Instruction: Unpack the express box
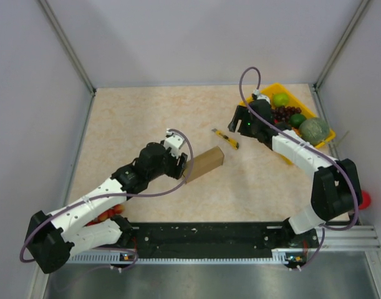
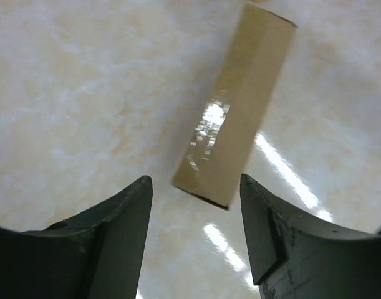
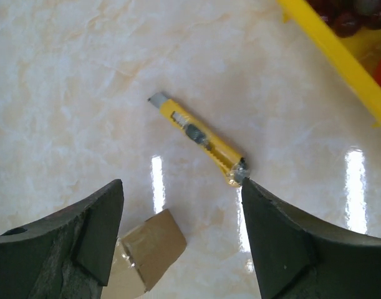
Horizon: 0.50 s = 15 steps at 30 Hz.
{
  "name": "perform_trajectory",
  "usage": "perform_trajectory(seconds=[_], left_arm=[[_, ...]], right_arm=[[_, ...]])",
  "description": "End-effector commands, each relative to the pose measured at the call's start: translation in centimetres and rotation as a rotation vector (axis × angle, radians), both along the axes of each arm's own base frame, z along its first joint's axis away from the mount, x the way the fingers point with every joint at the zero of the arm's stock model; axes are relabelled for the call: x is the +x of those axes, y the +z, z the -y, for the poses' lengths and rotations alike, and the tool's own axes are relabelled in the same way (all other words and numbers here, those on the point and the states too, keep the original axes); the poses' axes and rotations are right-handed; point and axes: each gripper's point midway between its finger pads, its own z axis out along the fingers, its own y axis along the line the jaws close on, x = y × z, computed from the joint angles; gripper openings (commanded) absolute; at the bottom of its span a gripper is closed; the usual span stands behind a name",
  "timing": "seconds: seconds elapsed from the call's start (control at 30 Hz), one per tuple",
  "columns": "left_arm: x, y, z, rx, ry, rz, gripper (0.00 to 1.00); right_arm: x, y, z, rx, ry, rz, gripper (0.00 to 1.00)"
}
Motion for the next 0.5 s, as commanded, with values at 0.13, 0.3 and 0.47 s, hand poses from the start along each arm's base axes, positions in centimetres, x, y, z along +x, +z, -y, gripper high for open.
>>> perform_trajectory(seconds=[0.13,0.3,0.47], left_arm=[[-8.6,0.6,6.0,-0.227,-0.474,-0.258,0.47],[-10.1,-1.6,7.9,-0.193,-0.519,-0.338,0.42],[-8.9,-7.2,8.9,-0.097,-0.378,-0.391,0.35]], right_arm=[[0.5,0.1,-9.7,0.027,0.389,-0.027,0.57],[1.3,-1.5,-12.8,0.097,0.486,-0.094,0.41],[0.1,-3.8,-14.5,0.112,0.561,-0.171,0.40]])
